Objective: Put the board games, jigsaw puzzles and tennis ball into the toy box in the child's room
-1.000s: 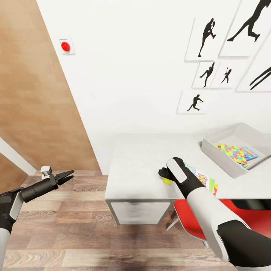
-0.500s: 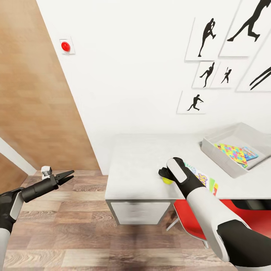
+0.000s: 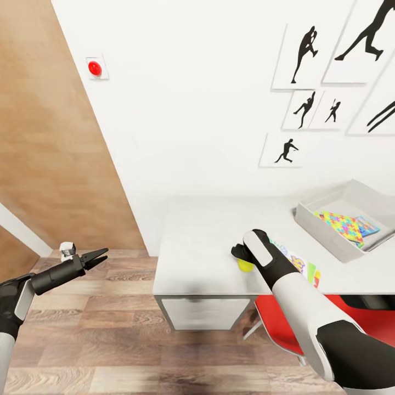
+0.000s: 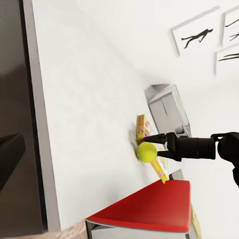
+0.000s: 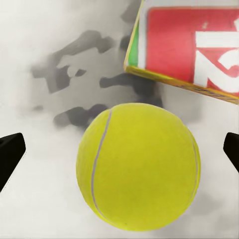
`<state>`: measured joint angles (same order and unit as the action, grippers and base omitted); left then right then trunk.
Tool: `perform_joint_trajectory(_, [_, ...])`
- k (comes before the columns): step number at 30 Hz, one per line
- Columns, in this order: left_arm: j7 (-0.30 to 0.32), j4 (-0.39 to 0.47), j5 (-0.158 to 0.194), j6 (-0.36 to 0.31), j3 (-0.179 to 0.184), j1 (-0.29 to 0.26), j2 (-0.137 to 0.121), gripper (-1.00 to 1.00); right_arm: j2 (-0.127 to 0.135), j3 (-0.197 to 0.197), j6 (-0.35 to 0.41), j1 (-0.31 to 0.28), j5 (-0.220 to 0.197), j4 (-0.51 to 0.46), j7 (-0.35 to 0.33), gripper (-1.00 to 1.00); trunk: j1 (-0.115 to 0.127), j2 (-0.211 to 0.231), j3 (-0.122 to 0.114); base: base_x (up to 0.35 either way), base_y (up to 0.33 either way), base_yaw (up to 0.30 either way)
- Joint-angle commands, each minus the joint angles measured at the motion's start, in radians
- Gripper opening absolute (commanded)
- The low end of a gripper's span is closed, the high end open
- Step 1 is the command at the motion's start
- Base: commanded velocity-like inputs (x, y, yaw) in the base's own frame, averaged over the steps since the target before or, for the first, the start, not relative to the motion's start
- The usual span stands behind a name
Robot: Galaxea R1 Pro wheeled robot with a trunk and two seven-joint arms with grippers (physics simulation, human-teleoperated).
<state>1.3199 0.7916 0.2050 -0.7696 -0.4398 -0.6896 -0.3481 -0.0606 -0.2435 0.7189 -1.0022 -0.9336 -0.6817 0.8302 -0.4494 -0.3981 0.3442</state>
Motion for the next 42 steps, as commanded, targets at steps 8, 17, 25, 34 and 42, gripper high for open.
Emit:
perform_joint_trajectory(8, [0.002,0.0,0.002,-0.005,0.0,-0.001,0.0,1.0,0.001,-0.003,0.002,-0.001,-0.008,-0.001,0.009,1.0,-0.001,-0.002,0.002,0.009,0.002,0.0])
perform_joint_trajectory(17, [0.002,0.0,0.002,-0.004,0.0,-0.001,0.0,1.0,0.001,-0.005,0.002,-0.001,-0.008,-0.001,0.009,1.0,-0.001,-0.002,0.002,0.0,0.0,0.0])
perform_joint_trajectory(25, [0.002,0.0,0.002,-0.004,0.0,-0.001,0.0,1.0,0.001,-0.005,0.003,-0.001,-0.008,0.001,0.009,1.0,-0.001,-0.002,0.002,0.0,0.0,0.0])
perform_joint_trajectory(34, [0.002,0.0,0.002,-0.004,0.0,-0.001,0.0,1.0,0.002,-0.005,0.004,-0.001,-0.005,0.004,0.008,1.0,-0.001,-0.002,0.002,0.0,0.0,0.0])
perform_joint_trajectory(42, [0.002,0.0,0.002,-0.004,0.0,-0.001,0.0,1.0,0.002,-0.005,0.005,-0.002,-0.004,0.009,0.007,1.0,-0.001,-0.002,0.002,0.0,0.0,0.0])
